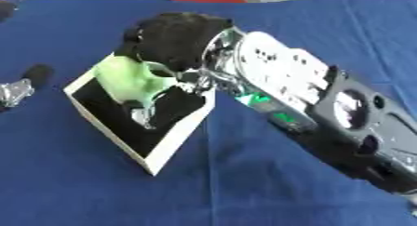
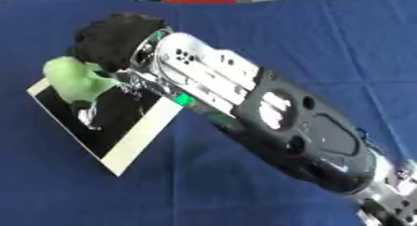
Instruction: Pick up objects on the table and place them in the box.
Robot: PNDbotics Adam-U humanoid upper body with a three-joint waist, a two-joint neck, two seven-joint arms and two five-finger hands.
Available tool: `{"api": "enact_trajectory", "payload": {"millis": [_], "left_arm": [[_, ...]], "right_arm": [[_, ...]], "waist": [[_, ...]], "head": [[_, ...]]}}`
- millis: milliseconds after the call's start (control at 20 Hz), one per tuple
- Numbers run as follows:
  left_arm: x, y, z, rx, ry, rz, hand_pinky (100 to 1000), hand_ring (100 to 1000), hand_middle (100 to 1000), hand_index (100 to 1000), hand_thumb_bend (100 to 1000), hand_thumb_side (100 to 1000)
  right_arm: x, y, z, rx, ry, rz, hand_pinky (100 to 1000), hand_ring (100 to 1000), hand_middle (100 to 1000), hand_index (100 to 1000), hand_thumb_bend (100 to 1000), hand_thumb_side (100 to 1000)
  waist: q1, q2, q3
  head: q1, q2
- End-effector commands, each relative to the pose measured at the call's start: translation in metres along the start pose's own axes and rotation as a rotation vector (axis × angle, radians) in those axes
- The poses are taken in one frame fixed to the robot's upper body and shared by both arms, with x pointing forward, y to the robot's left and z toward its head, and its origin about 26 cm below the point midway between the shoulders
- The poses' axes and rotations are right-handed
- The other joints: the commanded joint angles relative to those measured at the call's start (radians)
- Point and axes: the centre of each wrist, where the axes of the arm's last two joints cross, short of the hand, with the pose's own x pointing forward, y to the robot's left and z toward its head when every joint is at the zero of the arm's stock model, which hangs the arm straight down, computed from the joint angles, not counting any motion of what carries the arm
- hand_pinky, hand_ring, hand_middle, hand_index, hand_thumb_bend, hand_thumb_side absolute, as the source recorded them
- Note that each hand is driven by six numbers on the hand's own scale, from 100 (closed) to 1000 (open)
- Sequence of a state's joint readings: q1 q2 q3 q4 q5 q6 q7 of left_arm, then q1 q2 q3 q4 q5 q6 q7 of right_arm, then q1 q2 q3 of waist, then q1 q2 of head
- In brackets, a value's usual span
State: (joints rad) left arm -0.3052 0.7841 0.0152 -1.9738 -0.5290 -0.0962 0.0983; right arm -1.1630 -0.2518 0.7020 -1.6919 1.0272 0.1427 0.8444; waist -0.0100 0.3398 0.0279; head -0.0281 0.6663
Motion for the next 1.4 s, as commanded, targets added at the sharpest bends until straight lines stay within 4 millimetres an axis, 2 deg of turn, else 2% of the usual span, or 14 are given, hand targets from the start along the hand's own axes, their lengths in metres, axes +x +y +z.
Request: {"api": "enact_trajectory", "payload": {"millis": [50, 100, 150, 200, 250, 400, 700, 900, 1000, 1050, 1100, 1150, 1400], "left_arm": [[0.0, 0.007, -0.002, 0.005, -0.01, -0.019, 507, 649, 633, 786, 434, 562], [0.0, 0.007, -0.002, 0.004, -0.01, -0.019, 507, 647, 630, 786, 443, 569], [-0.001, 0.007, -0.002, 0.003, -0.009, -0.019, 506, 645, 627, 785, 453, 575], [-0.001, 0.007, -0.002, 0.003, -0.009, -0.019, 506, 646, 627, 785, 474, 588], [-0.001, 0.007, -0.002, 0.005, -0.009, -0.019, 507, 648, 630, 786, 480, 592], [0.0, 0.008, -0.002, 0.011, -0.01, -0.02, 506, 648, 630, 786, 482, 597], [-0.001, 0.008, -0.002, 0.01, -0.007, -0.022, 506, 648, 631, 786, 478, 597], [-0.001, 0.008, -0.002, 0.008, -0.006, -0.022, 505, 647, 630, 785, 477, 600], [-0.001, 0.007, -0.001, 0.007, -0.005, -0.023, 506, 647, 630, 785, 478, 602], [-0.001, 0.008, -0.001, 0.008, -0.005, -0.024, 506, 647, 630, 785, 480, 604], [-0.001, 0.008, -0.001, 0.009, -0.004, -0.025, 506, 648, 631, 785, 481, 605], [-0.001, 0.008, -0.001, 0.01, -0.004, -0.026, 507, 648, 631, 785, 483, 607], [-0.001, 0.009, -0.001, 0.018, -0.001, -0.032, 507, 648, 631, 785, 485, 611]], "right_arm": [[-0.001, -0.011, 0.008, -0.03, -0.013, -0.031, 985, 975, 904, 1000, 131, 100], [-0.001, -0.011, 0.009, -0.03, -0.014, -0.04, 985, 976, 905, 1000, 100, 200], [-0.001, -0.012, 0.009, -0.036, -0.01, -0.043, 983, 975, 901, 1000, 143, 749], [-0.001, -0.012, 0.01, -0.045, -0.002, -0.045, 983, 976, 897, 1000, 149, 964], [-0.003, -0.011, 0.009, -0.052, 0.019, -0.042, 988, 983, 901, 1000, 187, 1000], [-0.005, -0.007, 0.005, -0.062, 0.067, -0.012, 991, 987, 904, 998, 213, 1000], [-0.006, -0.004, 0.002, -0.075, 0.064, -0.001, 989, 982, 898, 1000, 148, 1000], [-0.007, -0.01, 0.009, -0.112, 0.065, -0.01, 985, 972, 887, 991, 100, 1000], [-0.009, -0.015, 0.018, -0.147, 0.071, -0.024, 981, 966, 876, 969, 100, 941], [-0.01, -0.017, 0.024, -0.168, 0.076, -0.035, 978, 960, 869, 942, 100, 851], [-0.011, -0.02, 0.03, -0.192, 0.08, -0.049, 977, 957, 865, 933, 100, 808], [-0.013, -0.022, 0.038, -0.215, 0.087, -0.063, 974, 948, 856, 906, 100, 702], [-0.024, -0.028, 0.08, -0.317, 0.149, -0.121, 968, 927, 823, 862, 100, 638]], "waist": [[0.008, -0.02, 0.0], [0.009, -0.02, 0.0], [0.009, -0.02, 0.0], [0.009, -0.02, 0.0], [0.009, -0.021, 0.0], [0.01, -0.021, 0.0], [0.011, -0.021, -0.001], [0.013, -0.022, -0.002], [0.014, -0.023, -0.003], [0.014, -0.024, -0.004], [0.014, -0.024, -0.005], [0.015, -0.025, -0.006], [0.015, -0.024, -0.012]], "head": [[0.004, -0.01], [0.004, -0.01], [0.005, -0.01], [0.006, -0.009], [0.006, -0.009], [0.008, -0.009], [0.009, -0.009], [0.012, -0.009], [0.013, -0.008], [0.015, -0.007], [0.016, -0.006], [0.018, -0.006], [0.027, 0.001]]}}
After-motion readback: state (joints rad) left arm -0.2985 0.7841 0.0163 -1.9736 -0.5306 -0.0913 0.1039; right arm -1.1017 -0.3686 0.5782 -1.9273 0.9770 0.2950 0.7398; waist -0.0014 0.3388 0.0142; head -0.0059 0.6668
